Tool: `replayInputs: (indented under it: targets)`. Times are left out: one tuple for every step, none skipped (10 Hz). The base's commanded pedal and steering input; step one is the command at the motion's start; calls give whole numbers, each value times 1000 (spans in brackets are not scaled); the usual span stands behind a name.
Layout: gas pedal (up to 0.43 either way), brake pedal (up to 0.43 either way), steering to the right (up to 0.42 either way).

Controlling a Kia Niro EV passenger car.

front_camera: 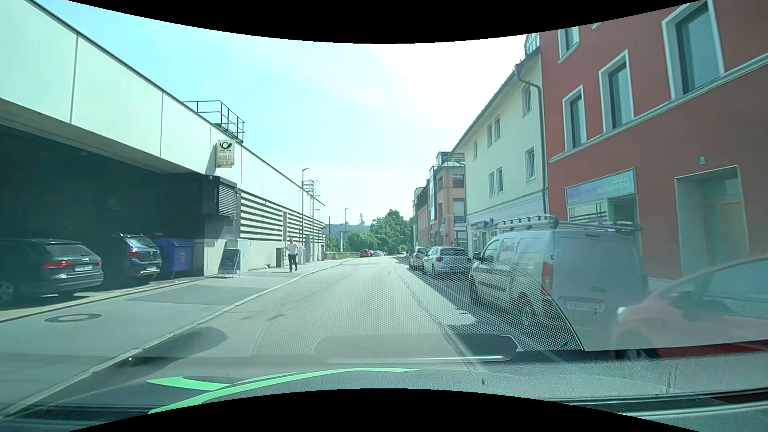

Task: Follow the waypoints while adhering to traffic rules and regulations

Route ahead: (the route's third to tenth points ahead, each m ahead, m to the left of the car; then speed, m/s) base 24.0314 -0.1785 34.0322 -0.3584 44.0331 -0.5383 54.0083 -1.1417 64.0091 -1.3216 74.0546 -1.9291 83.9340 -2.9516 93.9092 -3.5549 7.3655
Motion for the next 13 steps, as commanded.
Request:
replayInputs:
  targets:
    - [47,0,5]
    - [20,0,4]
    - [0,0,4]
    - [0,0,4]
    - [0,0,2]
    - [0,0,-2]
    - [0,0,-3]
    - [0,0,-3]
    - [0,0,-5]
    - [0,0,-6]
    - [0,0,-6]
    - [0,0,-6]
    - [0,0,-6]
